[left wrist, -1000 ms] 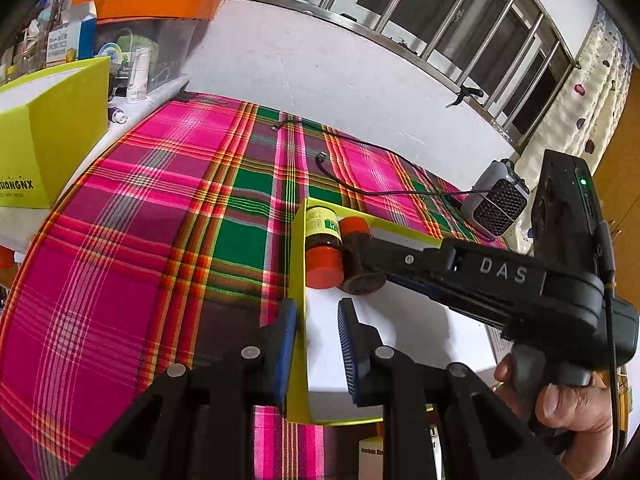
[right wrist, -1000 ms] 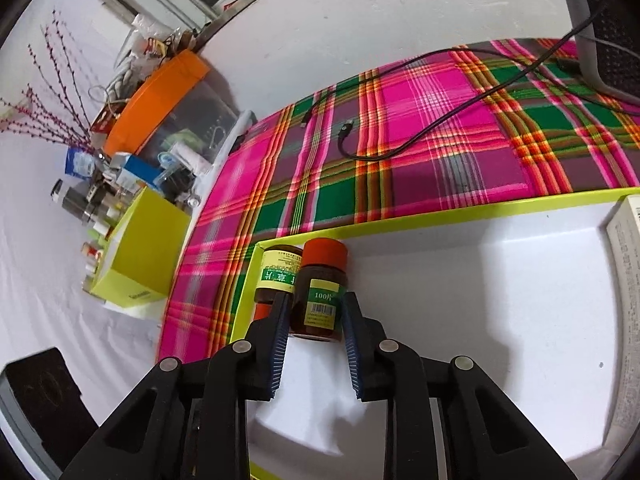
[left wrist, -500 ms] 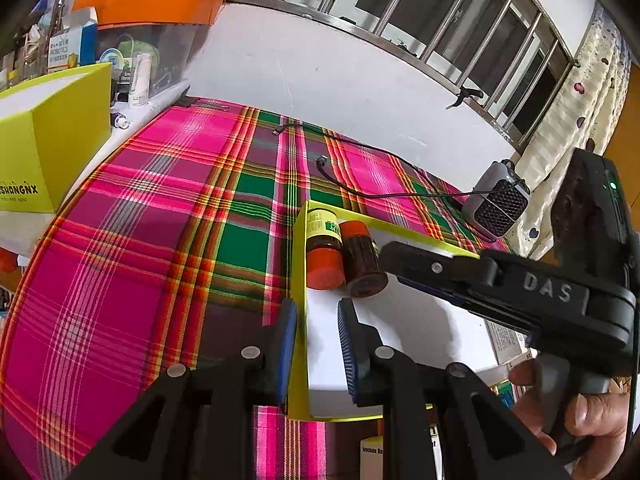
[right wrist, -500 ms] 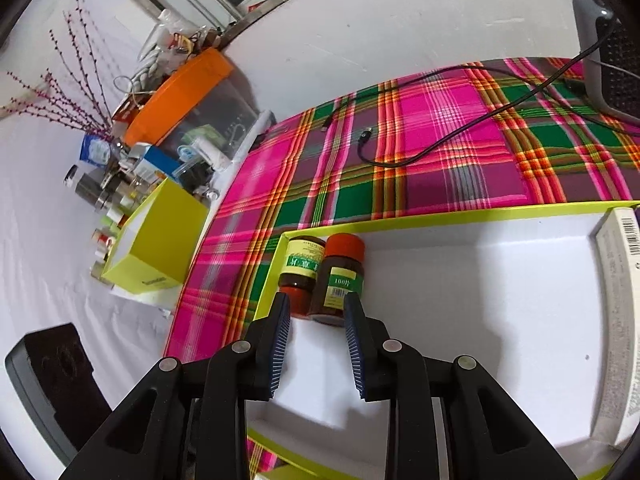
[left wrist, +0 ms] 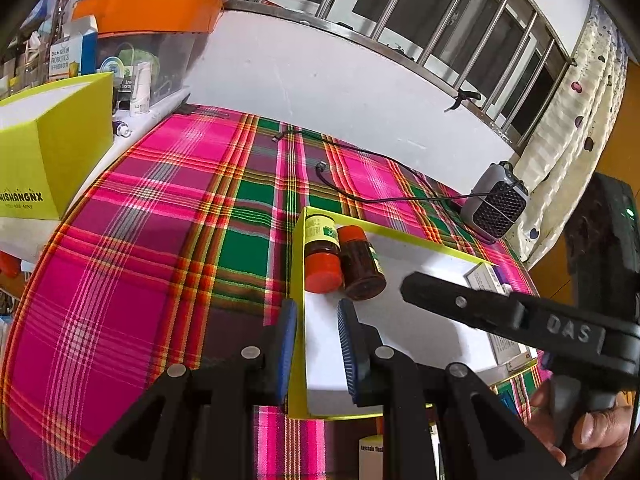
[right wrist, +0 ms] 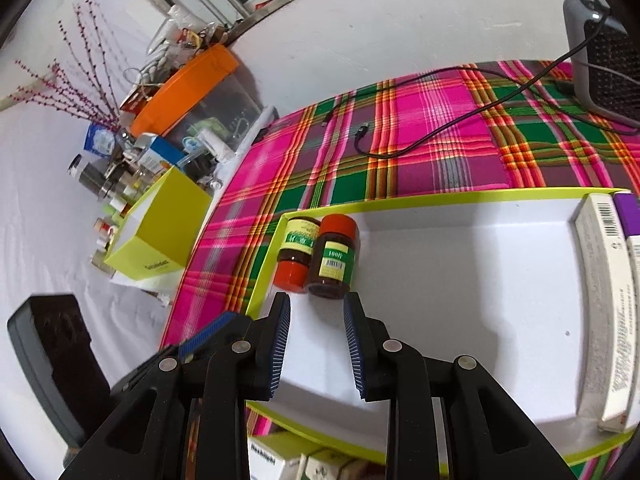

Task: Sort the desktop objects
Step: 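Move both tools back toward the items lying beside the tray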

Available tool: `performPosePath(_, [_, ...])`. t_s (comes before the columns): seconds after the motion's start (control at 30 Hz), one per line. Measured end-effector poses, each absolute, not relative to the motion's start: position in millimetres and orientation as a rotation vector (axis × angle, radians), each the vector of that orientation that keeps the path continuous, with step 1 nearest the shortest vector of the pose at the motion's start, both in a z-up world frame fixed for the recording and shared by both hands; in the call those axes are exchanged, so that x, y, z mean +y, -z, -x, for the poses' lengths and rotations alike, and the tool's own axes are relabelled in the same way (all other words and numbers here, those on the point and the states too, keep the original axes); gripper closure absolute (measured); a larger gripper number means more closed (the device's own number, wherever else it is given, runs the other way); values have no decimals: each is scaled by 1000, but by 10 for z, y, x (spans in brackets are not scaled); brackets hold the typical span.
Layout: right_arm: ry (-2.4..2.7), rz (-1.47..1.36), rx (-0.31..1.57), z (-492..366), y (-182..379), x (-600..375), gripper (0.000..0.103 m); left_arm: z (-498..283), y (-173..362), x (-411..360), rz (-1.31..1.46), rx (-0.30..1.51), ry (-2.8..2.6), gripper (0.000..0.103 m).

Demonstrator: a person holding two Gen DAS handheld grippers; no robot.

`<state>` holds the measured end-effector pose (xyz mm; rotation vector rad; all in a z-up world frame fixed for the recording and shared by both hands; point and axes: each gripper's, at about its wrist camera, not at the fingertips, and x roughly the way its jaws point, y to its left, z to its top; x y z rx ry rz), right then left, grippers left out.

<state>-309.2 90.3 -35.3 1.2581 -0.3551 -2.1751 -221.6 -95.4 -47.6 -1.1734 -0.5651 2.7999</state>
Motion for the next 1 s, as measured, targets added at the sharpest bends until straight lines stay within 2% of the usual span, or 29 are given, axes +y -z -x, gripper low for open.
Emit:
performPosePath(0.3, [2200, -1222, -344, 2818, 275, 1157, 73, 2173, 423, -873, 1148, -516, -2814, 81])
performPosePath(1.0, [2290, -1085, -241, 2226, 52, 1595, 70, 1738, 166, -449, 1152, -276, -2915, 81])
